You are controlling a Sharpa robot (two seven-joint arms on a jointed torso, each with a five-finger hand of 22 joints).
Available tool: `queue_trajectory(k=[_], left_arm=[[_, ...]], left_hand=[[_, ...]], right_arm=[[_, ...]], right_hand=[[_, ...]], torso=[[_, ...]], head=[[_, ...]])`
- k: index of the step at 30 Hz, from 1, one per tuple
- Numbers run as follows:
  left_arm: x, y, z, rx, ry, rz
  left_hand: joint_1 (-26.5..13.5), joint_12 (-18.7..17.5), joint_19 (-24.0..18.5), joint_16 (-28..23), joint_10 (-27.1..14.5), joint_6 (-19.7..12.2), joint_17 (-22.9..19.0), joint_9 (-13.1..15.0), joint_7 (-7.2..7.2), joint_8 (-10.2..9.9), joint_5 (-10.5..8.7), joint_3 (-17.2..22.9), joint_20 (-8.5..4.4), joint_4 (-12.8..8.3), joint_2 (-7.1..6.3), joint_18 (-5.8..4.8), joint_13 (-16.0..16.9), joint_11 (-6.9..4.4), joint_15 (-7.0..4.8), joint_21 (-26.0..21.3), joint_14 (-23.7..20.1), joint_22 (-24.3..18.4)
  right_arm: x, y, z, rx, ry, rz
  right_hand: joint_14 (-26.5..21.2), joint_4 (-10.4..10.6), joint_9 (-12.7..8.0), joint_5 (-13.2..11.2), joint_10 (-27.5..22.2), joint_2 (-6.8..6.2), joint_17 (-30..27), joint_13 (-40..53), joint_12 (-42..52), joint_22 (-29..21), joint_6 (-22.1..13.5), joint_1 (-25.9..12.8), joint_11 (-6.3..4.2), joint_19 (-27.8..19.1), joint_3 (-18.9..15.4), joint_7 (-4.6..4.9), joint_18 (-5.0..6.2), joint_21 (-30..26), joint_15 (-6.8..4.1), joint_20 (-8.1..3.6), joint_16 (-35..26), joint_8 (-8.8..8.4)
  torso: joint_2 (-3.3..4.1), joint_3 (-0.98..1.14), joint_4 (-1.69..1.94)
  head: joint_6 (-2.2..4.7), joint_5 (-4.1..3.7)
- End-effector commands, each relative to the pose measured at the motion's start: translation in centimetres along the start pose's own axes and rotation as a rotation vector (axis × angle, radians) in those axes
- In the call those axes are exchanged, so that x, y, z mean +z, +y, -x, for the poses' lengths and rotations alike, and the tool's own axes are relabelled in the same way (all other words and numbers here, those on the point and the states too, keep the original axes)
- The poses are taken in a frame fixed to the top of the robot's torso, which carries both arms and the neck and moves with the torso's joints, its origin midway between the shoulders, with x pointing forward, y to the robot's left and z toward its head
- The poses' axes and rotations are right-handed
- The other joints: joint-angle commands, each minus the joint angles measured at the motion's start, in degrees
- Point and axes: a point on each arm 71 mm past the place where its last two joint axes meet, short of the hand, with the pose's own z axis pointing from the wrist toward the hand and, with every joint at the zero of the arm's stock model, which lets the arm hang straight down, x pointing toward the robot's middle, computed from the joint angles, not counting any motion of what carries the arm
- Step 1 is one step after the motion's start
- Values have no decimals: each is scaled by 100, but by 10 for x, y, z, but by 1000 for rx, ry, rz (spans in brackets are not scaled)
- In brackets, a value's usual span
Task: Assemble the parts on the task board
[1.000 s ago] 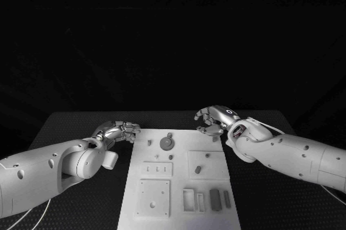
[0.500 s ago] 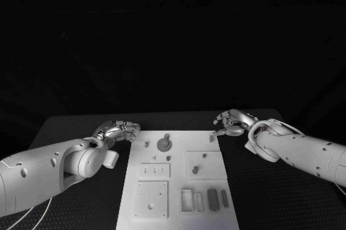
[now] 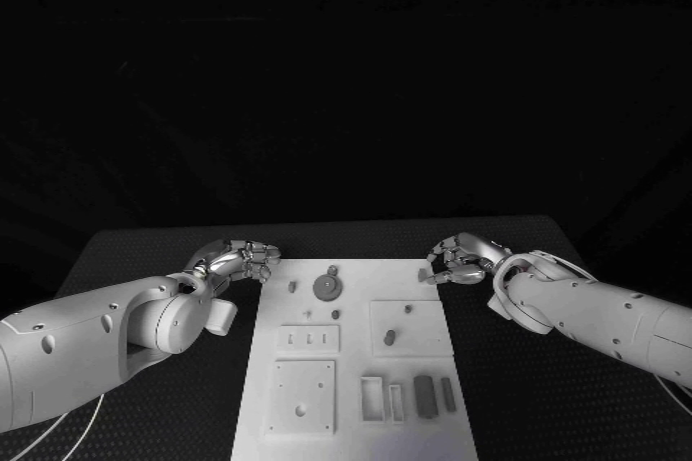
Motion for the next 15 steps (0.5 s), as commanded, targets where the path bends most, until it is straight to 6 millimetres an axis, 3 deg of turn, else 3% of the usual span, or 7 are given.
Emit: queue_trajectory(k=[1,7,15], left_arm=[[0,-1,-3,-2,22,-15],[0,-1,-3,-3,23,-13],[0,0,-2,-3,21,-12]], left_hand=[[-60,-15,-47,-26,-27,-3,9,5,6,-25,3,4,-9,-46,-15,86,2,24,7,20,-20,35],[-61,-17,-48,-26,-29,-3,10,6,7,-25,3,4,-9,-47,-13,86,1,25,7,20,-20,35],[-60,-19,-49,-28,-32,-4,11,7,7,-26,3,6,-8,-50,-12,86,2,25,8,20,-21,34]], right_arm=[[2,1,-4,11,22,15],[3,4,-10,16,37,20],[3,3,-19,22,63,15]], right_hand=[[-43,7,-4,-188,-53,17,14,-9,45,89,-41,101,9,-50,-45,-3,366,-25,9,2,-20,-21],[-47,9,0,-460,-62,79,22,-19,58,89,-11,249,0,-60,-10,-15,366,-28,1,13,-19,0],[-37,61,20,-987,-51,178,31,-45,84,91,302,483,4,-55,303,-11,366,-20,8,44,-18,130]], torso=[[-4,-9,5],[-8,-26,11],[-7,-22,3]], head=[[-15,14],[-36,9],[-49,43]])
